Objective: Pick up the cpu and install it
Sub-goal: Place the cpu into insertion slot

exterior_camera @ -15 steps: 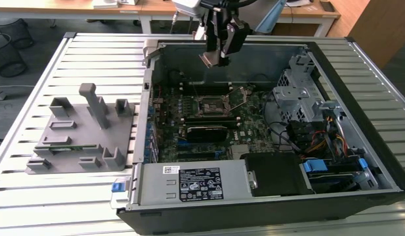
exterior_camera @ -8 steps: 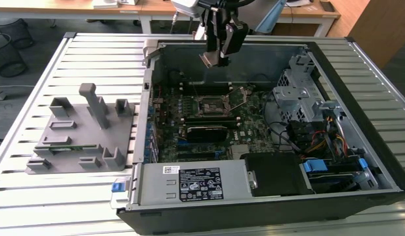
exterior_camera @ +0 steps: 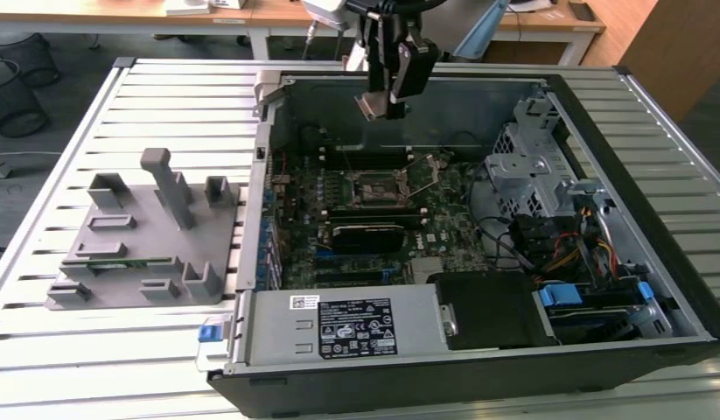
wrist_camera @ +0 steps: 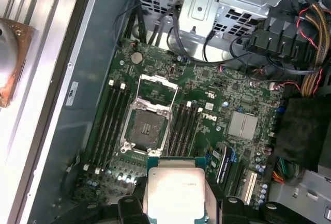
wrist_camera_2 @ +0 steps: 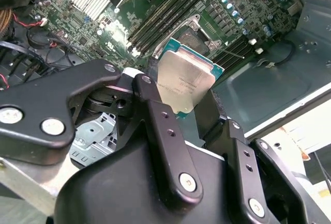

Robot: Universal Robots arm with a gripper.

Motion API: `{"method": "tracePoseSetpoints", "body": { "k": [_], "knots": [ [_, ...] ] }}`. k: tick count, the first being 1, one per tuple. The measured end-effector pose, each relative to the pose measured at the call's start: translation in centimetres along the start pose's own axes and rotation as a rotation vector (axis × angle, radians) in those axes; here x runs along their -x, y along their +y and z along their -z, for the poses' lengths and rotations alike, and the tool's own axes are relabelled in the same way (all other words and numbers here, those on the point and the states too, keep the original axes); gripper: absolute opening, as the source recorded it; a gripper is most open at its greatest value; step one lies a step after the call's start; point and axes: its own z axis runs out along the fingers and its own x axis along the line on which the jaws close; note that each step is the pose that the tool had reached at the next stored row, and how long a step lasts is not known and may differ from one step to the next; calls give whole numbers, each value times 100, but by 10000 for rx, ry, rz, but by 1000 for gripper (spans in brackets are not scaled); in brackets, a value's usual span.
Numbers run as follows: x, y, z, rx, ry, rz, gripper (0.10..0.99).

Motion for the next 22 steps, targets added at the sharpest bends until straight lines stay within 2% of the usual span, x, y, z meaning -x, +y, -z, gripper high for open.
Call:
{"method": "tracePoseSetpoints", "body": {
  "k": [7,14,22],
  "knots": [
    [0,0,-4,-4,-18,-481,525],
    [0,0,-13,-16,-66,-1618,525],
    [-8,5,-29,-27,-105,-2584,525]
  ]
}}
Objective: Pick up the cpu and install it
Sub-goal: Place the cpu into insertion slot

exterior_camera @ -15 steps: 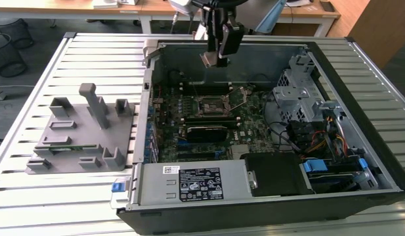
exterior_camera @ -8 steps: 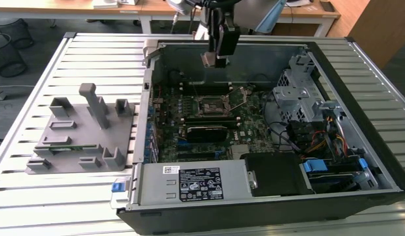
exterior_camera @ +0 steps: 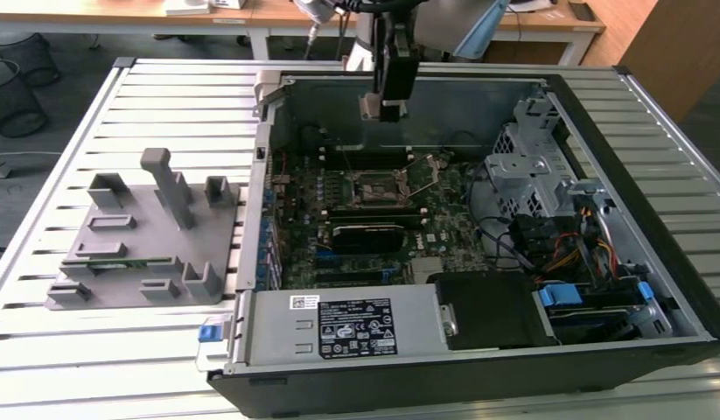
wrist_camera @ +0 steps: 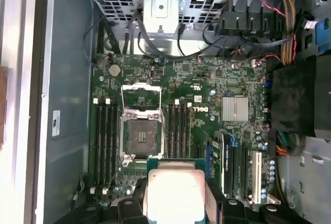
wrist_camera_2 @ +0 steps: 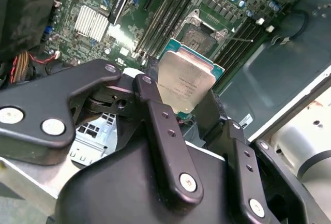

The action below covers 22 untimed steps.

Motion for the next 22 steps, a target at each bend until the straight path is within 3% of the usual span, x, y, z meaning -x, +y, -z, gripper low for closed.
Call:
{"method": "tracePoseSetpoints", "body": {
  "k": [9,22],
  "knots": [
    [-89,32,-48,1,-11,88,525],
    [-99,39,-121,1,-3,138,525]
  ]
}}
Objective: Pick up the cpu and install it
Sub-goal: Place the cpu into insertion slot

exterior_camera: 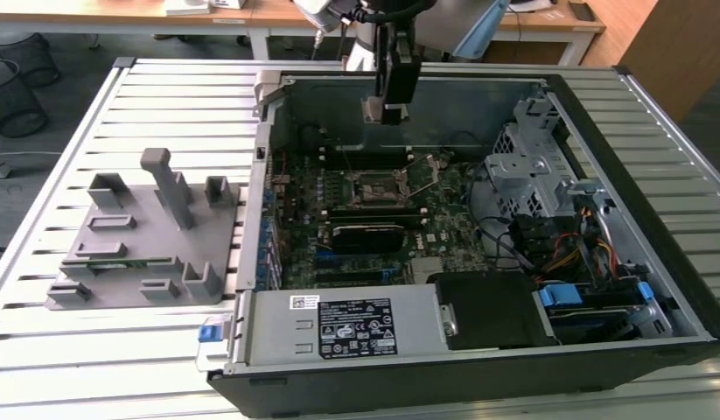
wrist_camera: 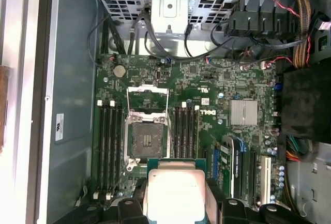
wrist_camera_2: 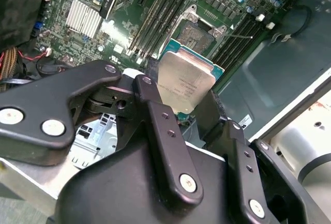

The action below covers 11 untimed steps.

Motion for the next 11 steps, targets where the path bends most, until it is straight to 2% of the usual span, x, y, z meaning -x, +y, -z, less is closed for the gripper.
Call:
{"method": "tracePoseSetpoints", "body": {
  "k": [11],
  "knots": [
    [-1,-1,-44,27,-6,0,525]
  ]
}}
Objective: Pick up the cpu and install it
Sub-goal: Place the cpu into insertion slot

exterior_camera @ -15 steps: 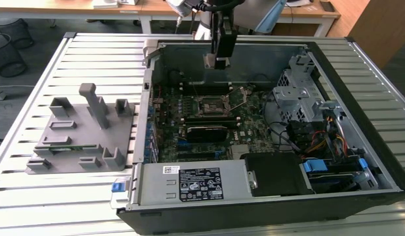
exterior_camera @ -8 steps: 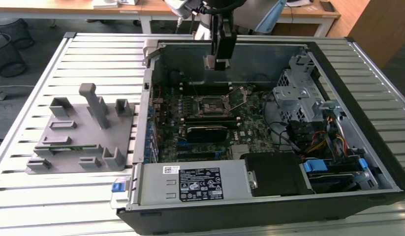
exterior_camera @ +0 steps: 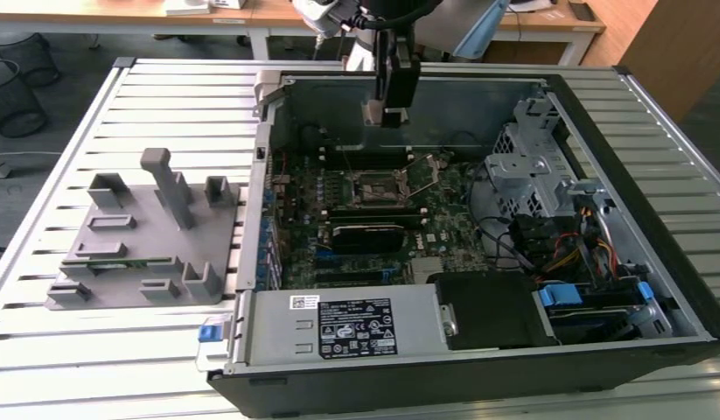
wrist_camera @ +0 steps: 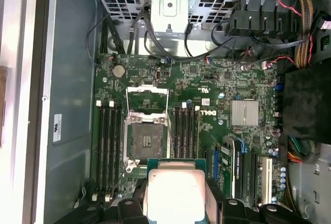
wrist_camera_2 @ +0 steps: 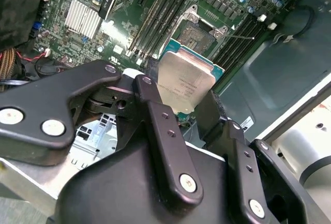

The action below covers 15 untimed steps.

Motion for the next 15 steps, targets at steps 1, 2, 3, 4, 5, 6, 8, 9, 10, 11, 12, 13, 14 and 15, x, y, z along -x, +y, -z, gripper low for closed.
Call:
{"method": "tracePoseSetpoints", "body": {
  "k": [1,2,3,4,5,6,8,9,10,11,12,13,14,15],
  "knots": [
    [0,0,-5,8,1,0,525],
    [0,0,-13,17,2,0,525],
    [-1,-1,-23,21,1,0,525],
    [-6,0,-35,21,-2,12,525],
    [-11,1,-49,24,0,54,525],
    [-15,1,-65,29,4,109,525],
    [-25,3,-102,37,8,206,525],
    [-28,3,-120,41,9,226,525],
    [-29,3,-138,47,9,229,525],
    [-30,2,-153,52,8,230,525],
    [-30,2,-164,55,9,229,525],
    [-30,1,-172,57,7,229,525],
    [-31,1,-182,57,7,229,525],
    [-31,0,-193,58,7,229,525]
  ]
}}
